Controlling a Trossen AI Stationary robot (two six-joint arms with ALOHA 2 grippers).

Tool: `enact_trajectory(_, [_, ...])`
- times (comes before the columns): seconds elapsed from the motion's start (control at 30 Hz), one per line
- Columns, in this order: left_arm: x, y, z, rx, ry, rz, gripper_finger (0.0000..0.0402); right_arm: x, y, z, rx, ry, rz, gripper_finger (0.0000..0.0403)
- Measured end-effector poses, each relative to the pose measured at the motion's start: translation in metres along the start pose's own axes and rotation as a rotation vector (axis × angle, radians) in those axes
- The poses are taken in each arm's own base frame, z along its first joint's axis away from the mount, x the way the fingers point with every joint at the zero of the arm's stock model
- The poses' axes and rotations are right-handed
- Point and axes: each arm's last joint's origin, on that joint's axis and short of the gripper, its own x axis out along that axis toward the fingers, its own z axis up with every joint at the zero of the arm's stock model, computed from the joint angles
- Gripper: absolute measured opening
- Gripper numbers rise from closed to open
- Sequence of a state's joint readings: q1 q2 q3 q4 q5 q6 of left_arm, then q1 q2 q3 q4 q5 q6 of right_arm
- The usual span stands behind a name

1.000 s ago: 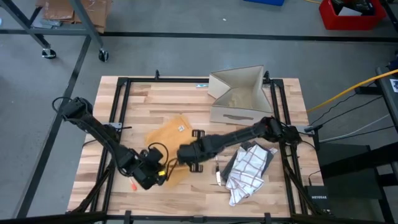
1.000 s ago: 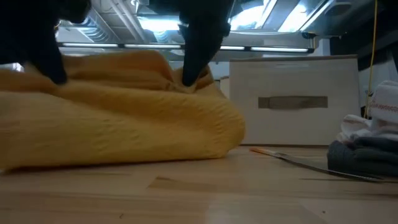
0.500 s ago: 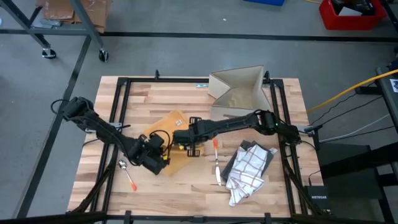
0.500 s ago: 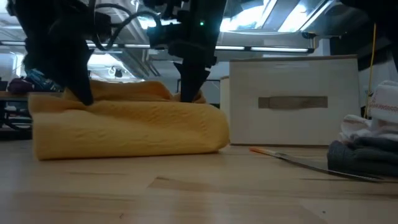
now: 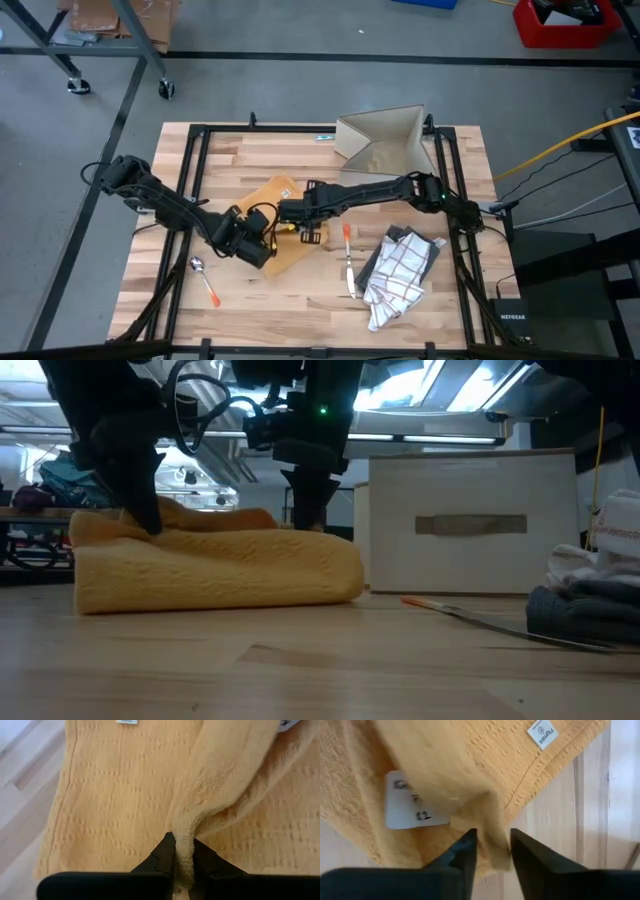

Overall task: Fold towel
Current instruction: Fold the orange kitchen towel

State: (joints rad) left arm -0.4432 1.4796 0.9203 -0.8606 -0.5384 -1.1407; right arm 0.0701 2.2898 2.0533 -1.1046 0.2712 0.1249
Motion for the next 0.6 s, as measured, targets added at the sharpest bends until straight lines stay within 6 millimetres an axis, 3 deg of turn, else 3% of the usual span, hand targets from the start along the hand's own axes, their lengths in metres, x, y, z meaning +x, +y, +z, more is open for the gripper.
enact_trajectory(0.3, [0.007,0.007,0.009,0.067,0.013,0.042,0.0018,0.000,0.000,0.000,0.002,-0.006,-0.007,0.0217])
enact_trajectory(0.6, [0.008,0.017,0.009,0.105,0.063,0.115,0.0025,0.000,0.000,0.001,-0.001,-0.007,-0.008,0.0243])
